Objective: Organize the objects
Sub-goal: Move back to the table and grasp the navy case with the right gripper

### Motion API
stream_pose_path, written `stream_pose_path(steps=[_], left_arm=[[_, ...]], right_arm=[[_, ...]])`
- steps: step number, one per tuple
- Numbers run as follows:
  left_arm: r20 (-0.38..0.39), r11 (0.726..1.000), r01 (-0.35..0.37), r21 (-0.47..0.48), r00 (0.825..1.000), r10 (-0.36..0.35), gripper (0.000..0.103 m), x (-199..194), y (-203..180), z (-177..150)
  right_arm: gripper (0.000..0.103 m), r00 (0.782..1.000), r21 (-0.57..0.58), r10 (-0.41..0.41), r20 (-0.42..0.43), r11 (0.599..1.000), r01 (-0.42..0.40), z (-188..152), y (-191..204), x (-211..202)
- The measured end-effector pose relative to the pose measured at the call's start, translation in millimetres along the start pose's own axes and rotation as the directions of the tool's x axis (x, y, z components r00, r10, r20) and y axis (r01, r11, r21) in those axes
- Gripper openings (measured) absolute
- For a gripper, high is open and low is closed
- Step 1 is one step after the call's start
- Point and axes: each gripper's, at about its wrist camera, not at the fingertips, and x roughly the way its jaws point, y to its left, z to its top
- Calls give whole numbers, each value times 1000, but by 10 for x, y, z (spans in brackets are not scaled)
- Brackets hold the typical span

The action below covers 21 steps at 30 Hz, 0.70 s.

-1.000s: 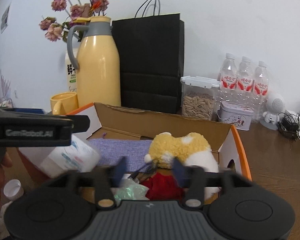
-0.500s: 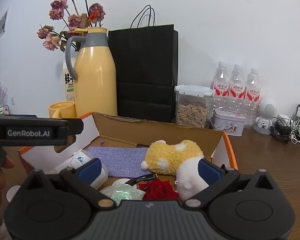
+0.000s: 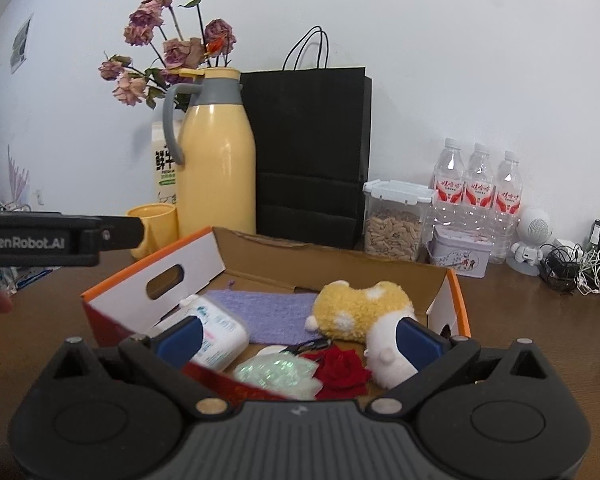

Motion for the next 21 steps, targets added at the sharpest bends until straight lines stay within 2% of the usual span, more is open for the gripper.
stream_pose_path(steps=[11, 21], left_arm=[[-55, 996, -89, -12, 995, 88, 103, -358, 472, -178], [-109, 992, -124, -21, 987, 121, 103, -687, 824, -450]], right_arm=[[103, 996, -20, 18, -86, 1000, -20, -104, 287, -200], [103, 975, -3, 27, -221, 1000, -29, -233, 637, -183]])
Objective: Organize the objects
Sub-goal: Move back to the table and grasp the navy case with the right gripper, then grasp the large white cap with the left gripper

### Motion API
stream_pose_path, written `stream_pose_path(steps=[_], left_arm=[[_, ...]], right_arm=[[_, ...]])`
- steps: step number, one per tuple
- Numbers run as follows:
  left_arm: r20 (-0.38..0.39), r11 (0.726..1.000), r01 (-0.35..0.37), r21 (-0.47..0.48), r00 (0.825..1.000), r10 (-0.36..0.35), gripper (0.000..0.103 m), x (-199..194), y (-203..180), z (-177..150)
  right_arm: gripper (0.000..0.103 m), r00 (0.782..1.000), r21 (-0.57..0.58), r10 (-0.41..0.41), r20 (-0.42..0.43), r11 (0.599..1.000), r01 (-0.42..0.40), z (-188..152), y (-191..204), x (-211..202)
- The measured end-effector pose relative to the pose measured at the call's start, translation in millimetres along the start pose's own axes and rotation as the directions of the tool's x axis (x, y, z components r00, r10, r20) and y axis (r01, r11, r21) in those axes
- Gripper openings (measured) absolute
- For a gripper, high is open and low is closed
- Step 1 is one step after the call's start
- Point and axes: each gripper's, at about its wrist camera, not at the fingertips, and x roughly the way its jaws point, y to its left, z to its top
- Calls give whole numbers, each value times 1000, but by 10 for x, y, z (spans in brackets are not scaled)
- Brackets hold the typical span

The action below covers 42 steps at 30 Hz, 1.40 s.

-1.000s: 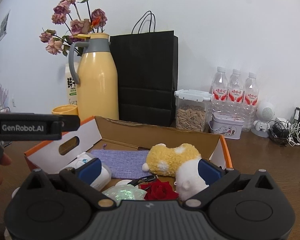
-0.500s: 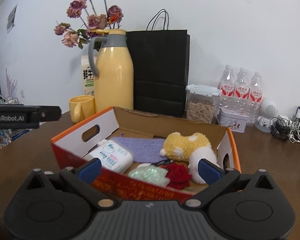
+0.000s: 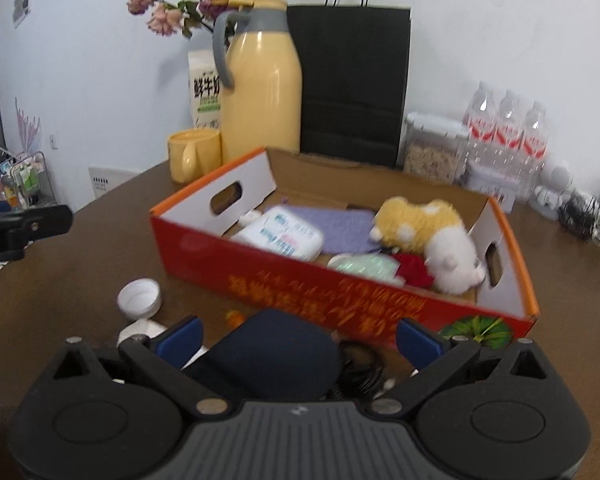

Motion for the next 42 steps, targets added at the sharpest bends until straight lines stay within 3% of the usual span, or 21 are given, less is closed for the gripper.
stream_pose_path(steps=[6, 14, 16, 20, 25, 42], left_arm=[[-37, 1000, -2, -29, 999, 1, 103, -89, 162, -169], [-51, 998, 24, -64, 998, -27, 103, -195, 285, -318], [-57, 997, 29, -66, 998, -32, 103, -202, 307, -349], [-80, 997, 25, -73, 996, -31, 103, -180, 351, -413], [-91, 995, 24, -92, 995, -32, 103, -180, 408, -453], [-106, 997, 28, -70, 994, -35, 103, -167, 284, -447]], right_arm=[[103, 997, 21, -22, -72, 999, 24, -71, 204, 91], [103, 989, 192, -32, -147, 980, 60, -157, 233, 265], [93, 989, 203, -46, -138, 976, 74, -184, 241, 265], [88, 991, 196, -48, -123, 978, 72, -219, 263, 230], [72, 995, 212, -12, -103, 977, 33, -206, 239, 143], [67, 997, 232, 76, -17, 970, -70, -169, 64, -166]])
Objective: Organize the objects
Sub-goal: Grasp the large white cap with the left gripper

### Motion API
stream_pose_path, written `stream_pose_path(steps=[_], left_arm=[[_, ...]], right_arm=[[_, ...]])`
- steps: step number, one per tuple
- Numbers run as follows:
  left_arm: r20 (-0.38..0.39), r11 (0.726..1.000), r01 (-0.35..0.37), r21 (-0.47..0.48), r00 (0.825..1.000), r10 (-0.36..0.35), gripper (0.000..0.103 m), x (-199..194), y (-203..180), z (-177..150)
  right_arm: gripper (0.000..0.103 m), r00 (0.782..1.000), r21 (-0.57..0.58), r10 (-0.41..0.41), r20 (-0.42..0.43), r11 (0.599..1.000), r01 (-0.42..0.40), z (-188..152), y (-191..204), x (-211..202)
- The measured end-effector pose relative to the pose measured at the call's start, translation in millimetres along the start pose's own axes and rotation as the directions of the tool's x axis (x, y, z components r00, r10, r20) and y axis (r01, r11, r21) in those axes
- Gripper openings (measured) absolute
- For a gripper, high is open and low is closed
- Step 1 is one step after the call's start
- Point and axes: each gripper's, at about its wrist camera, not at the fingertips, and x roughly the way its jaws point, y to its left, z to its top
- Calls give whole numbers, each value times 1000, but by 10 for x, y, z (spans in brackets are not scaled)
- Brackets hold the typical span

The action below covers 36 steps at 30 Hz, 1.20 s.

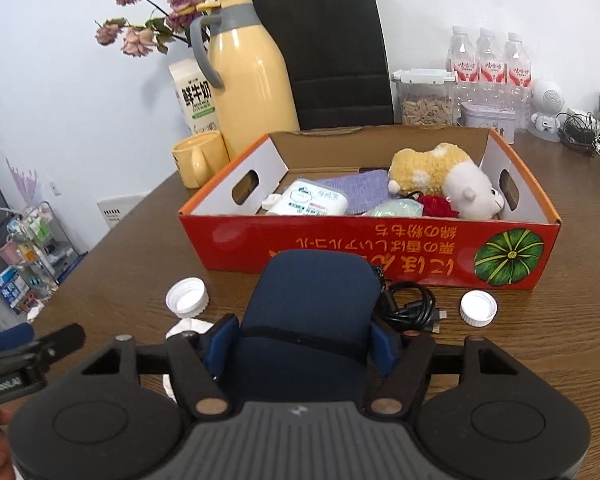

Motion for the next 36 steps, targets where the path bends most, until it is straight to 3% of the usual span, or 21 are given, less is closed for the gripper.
stream_pose_path(steps=[9, 17, 29, 36], left_arm=[[-9, 999, -5, 32, 1000, 5, 103, 42, -141, 24], [-31, 998, -7, 65, 999, 9, 103, 172, -318, 31], [-60, 993, -18, 117, 998, 25, 103, 483, -545, 96], [-90, 990, -21, 139, 995, 34, 103, 769, -685, 122]], right_arm=[[67, 999, 10, 14, 40, 1000, -15, 11, -228, -166], [66, 996, 5, -29, 85, 1000, 29, -42, -555, -332], [66, 989, 31, -98, 112, 995, 95, -154, -1055, -364], [66, 988, 42, -91, 122, 995, 86, -194, -1138, -296]])
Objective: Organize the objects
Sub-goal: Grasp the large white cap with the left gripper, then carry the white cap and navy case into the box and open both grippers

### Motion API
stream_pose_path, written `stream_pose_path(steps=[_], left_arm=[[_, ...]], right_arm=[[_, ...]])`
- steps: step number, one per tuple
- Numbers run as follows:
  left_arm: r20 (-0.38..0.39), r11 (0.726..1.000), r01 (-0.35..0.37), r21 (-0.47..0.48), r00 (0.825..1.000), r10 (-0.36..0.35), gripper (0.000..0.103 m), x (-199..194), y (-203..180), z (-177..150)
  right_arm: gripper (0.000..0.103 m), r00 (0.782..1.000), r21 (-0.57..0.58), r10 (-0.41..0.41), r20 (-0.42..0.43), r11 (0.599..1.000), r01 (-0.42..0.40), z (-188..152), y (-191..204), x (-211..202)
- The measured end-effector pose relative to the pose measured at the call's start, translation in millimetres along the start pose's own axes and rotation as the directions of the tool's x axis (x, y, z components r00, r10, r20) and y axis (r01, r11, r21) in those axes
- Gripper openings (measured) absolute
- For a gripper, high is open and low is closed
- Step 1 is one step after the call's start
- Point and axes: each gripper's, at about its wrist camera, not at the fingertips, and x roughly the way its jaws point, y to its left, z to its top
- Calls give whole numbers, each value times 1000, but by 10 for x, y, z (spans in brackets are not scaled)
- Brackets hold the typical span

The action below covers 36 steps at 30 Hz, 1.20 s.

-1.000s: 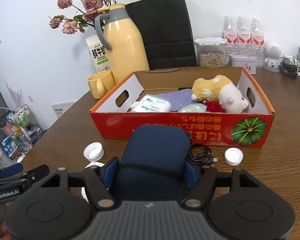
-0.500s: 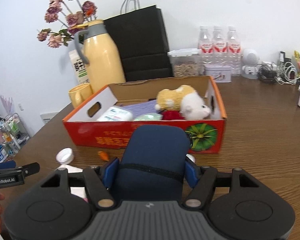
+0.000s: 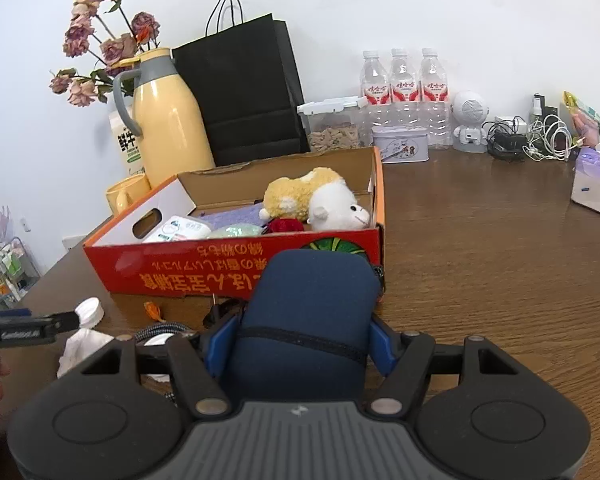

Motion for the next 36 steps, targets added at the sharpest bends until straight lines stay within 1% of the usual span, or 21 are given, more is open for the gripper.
stream_pose_path(steps=[3, 5, 7, 8, 9, 10, 11, 12, 14, 17, 24, 27, 31, 36], left_arm=[[-2, 1000, 21, 2, 1000, -21, 103, 79, -26, 29], [-3, 1000, 23, 1, 1000, -23, 103, 125, -37, 51], [1, 999, 33, 5, 999, -33, 100, 162, -53, 76], [1, 999, 37, 9, 999, -37, 93, 181, -65, 84], [-4, 999, 40, 12, 999, -40, 79, 207, -79, 89], [-19, 999, 45, 16, 999, -45, 70, 239, -96, 85], [-38, 998, 53, 16, 998, -53, 51, 269, -108, 75], [-29, 998, 70, 5, 997, -70, 41, 267, -102, 63], [-24, 998, 68, 7, 997, -68, 41, 247, -109, 57], [3, 997, 74, 3, 997, -74, 41, 185, -99, 61], [79, 996, 84, -7, 993, -83, 41, -51, -82, 144], [113, 995, 100, 9, 989, -100, 41, -174, -128, 199], [163, 991, 130, 24, 978, -133, 41, -339, -214, 297], [201, 987, 155, 42, 966, -160, 41, -434, -332, 435]], right_arm=[[66, 1000, -14, 4, -5, 1000, -4, -40, 26, 34], [66, 1000, -17, 11, -10, 1000, -11, -58, 35, 55], [66, 1000, -24, 15, -11, 1000, -15, -71, 50, 63], [66, 1000, -27, 16, -11, 999, -16, -79, 61, 61], [66, 1000, -31, 19, -12, 999, -19, -88, 72, 59], [66, 1000, -36, 21, -12, 999, -21, -95, 86, 58], [66, 1000, -39, 22, -11, 999, -22, -102, 95, 56], [66, 1000, -42, 23, -11, 999, -23, -106, 101, 55], [66, 1000, -44, 26, -10, 999, -26, -110, 107, 50], [66, 1000, -48, 29, -10, 998, -29, -109, 119, 43], [66, 999, -61, 35, -2, 997, -35, -82, 165, 1], [66, 999, -66, 39, 9, 997, -38, -46, 189, -23], [66, 998, -82, 53, 33, 995, -50, 17, 243, -67], [66, 995, -105, 73, 64, 992, -66, 134, 327, -94]])
